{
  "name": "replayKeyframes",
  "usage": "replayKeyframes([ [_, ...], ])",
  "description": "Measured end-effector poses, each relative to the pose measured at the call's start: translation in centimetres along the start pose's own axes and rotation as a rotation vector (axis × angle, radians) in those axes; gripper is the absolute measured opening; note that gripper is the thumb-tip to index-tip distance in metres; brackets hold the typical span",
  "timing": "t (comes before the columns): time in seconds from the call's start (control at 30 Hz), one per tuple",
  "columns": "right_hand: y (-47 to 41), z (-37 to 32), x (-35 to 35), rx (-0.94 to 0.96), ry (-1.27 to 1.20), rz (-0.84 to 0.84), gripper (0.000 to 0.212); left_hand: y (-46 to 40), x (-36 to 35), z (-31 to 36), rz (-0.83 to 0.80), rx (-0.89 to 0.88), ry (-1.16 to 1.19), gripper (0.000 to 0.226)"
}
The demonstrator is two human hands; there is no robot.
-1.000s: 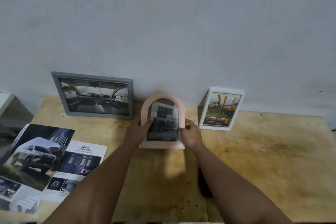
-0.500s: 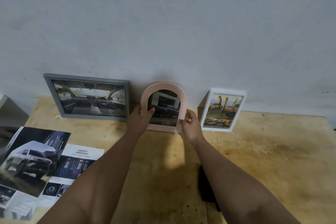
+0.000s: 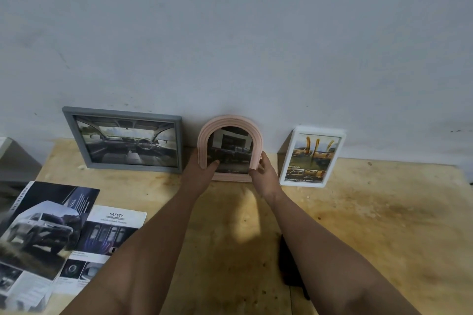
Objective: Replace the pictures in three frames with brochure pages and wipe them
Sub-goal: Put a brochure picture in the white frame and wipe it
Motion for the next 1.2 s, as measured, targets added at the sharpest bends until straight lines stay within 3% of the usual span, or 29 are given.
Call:
replayKeyframes([
  [0.1,0.5,0.7,0.1,-0.063,0.004,0.008,0.081,0.3,-0.3,-0.1,0.026,-0.003,-0.055,0.063],
  [0.27,2.4,2.4,1.8,-0.060,-0.028,0.076,0.073,1.8,-1.1,-1.9,0.118,0.114,-0.126,0.058],
  [0.37,4.0,3.7,4.3,-0.062,-0.064,0.173,0.052,3.1,-3.6,-2.4,-0.002,0.160,-0.197,0.031],
  [0.47,5.4,4.3,8.2,-0.059,0.008,0.321,0.030,4.3,-7.9,-0.6,-0.204,0.064,-0.207,0.013],
  [0.57,5.8,4.9,13.4,-0.089,0.045,0.482,0.027,5.4,-12.3,2.9,-0.356,-0.020,-0.173,0.036],
  [0.7,4.3,5.7,19.8,-0.127,-0.031,0.614,0.028,4.5,-17.4,7.0,-0.388,-0.023,-0.137,0.057],
  [0.8,1.9,5.9,22.2,-0.161,-0.089,0.602,0.039,2.7,-20.0,8.7,-0.355,0.001,-0.035,0.048],
  [0.93,-1.3,6.3,22.4,-0.161,-0.163,0.474,0.053,0.3,-22.7,8.9,-0.336,0.116,0.140,0.060],
  [1.2,1.3,7.3,21.0,-0.150,-0.305,0.484,0.039,2.8,-22.5,7.7,-0.268,-0.080,0.087,0.019],
])
Point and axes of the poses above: each hand's wrist, its own y-axis away from the middle knuckle, its own x-axis out of the back of the hand, z = x × y, the point moved 6 cm from there along -y, towards the middle knuckle, and after that the axes turned 3 degrees about x, right-handed, at the moved point
